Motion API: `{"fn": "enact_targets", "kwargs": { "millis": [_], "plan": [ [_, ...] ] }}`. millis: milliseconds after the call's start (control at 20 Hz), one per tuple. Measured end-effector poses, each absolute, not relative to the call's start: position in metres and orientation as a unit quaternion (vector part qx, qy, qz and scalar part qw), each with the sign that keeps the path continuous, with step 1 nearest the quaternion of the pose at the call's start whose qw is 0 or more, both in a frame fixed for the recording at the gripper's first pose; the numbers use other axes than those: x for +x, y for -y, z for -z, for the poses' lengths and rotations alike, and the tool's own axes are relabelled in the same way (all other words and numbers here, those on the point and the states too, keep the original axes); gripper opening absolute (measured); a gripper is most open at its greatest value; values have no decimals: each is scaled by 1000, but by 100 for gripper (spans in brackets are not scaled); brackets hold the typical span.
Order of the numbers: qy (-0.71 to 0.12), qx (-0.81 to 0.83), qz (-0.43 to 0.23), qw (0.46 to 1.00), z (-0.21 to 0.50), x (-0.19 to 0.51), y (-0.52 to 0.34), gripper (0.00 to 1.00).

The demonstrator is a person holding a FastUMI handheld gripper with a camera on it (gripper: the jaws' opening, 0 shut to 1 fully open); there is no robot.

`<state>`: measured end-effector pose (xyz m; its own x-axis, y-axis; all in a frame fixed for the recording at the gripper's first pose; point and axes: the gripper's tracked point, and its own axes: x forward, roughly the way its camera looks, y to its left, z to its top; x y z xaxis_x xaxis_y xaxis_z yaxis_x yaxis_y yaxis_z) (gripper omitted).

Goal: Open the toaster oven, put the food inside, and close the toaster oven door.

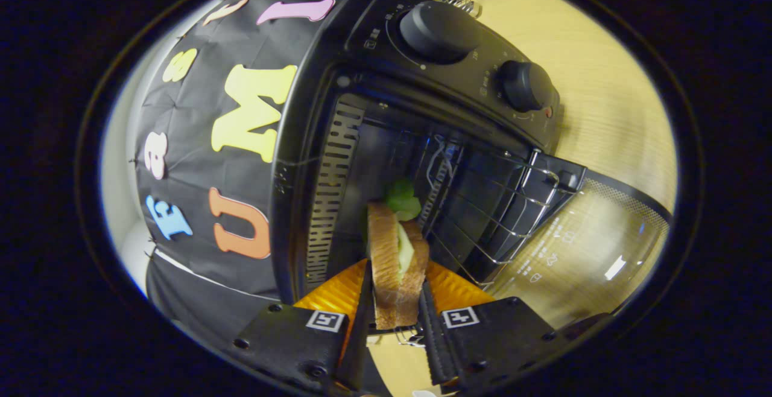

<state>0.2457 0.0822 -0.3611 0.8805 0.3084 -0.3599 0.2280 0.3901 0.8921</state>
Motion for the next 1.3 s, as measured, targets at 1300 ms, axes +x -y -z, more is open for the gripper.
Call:
{"fn": "enact_targets", "kwargs": {
  "millis": [1300],
  "plan": [
    [-363,71,-65,927,331,81,-56,94]
  ]
}}
